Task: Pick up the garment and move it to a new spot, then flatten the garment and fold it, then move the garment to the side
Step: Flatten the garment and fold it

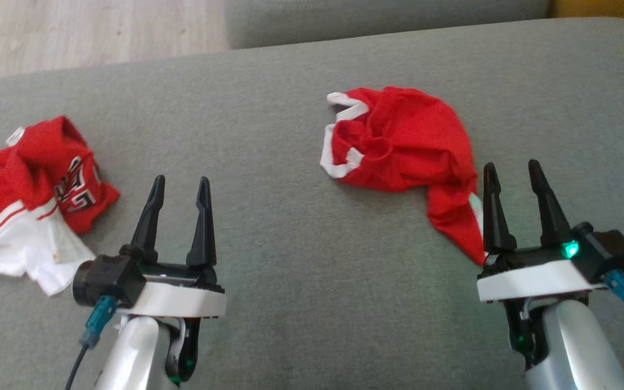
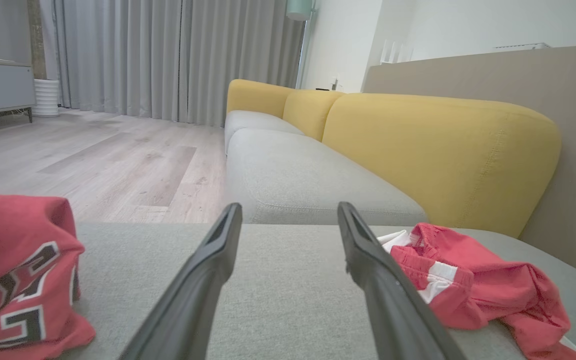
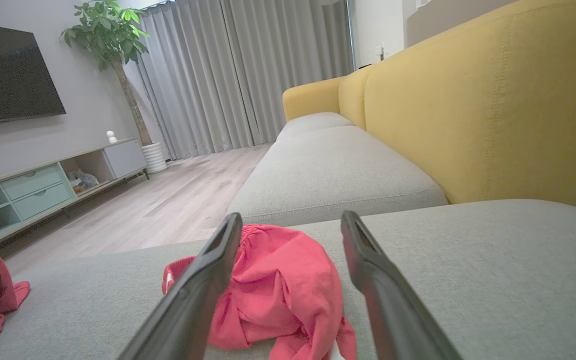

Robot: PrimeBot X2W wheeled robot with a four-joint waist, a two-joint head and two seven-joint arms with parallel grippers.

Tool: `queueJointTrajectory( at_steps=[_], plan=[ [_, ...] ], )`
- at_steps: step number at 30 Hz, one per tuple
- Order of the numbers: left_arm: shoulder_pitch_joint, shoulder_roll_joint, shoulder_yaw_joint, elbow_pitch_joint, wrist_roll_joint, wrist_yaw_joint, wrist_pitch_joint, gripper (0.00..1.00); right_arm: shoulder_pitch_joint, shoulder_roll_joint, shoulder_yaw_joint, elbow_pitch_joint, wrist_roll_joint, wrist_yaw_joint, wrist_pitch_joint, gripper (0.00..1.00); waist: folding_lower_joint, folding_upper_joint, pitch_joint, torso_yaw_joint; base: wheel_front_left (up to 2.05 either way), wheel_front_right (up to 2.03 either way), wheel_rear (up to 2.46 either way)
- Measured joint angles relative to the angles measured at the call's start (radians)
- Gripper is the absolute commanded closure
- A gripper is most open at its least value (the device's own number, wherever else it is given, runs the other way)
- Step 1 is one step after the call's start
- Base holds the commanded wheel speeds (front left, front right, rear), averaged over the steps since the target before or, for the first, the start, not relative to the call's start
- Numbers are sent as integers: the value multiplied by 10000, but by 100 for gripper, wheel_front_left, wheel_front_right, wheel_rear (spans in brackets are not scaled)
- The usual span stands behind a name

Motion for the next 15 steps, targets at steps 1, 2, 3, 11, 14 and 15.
queueJointTrajectory(
  at_steps=[1, 2, 3, 11, 14, 15],
  plan=[
    [-3, -4, -19, 0, -2, 0, 0, 0, -60, 2, -29, 31, -59, 0, 0, 0, 0, 0, 52, 81, 0, 0, 0],
    [-5, -6, -25, 0, -2, 0, 0, 0, -171, 2, -52, 117, -88, 0, 0, 0, 0, 0, 109, 164, 0, 0, 0],
    [-13, -6, -36, 0, -2, -2, -2, 0, -338, 4, -96, 257, -171, 0, 0, 0, 0, 0, 173, 247, 0, 0, 0],
    [-314, -23, -268, 128, 2, -192, 0, 0, -2885, 4, -132, 2585, -748, 0, 993, 0, 2, 0, 657, 996, 0, 0, 0],
    [-486, -31, -278, 150, -2, -222, 0, 0, -3875, -12, -554, 3659, -846, 0, 1565, 0, 1, 0, 796, 1304, 0, 0, 0],
    [-529, -38, -290, 157, -2, -230, 0, 0, -4182, -17, -704, 4077, -961, 0, 1760, 0, 2, 0, 842, 1407, 0, 0, 0]
  ],
)
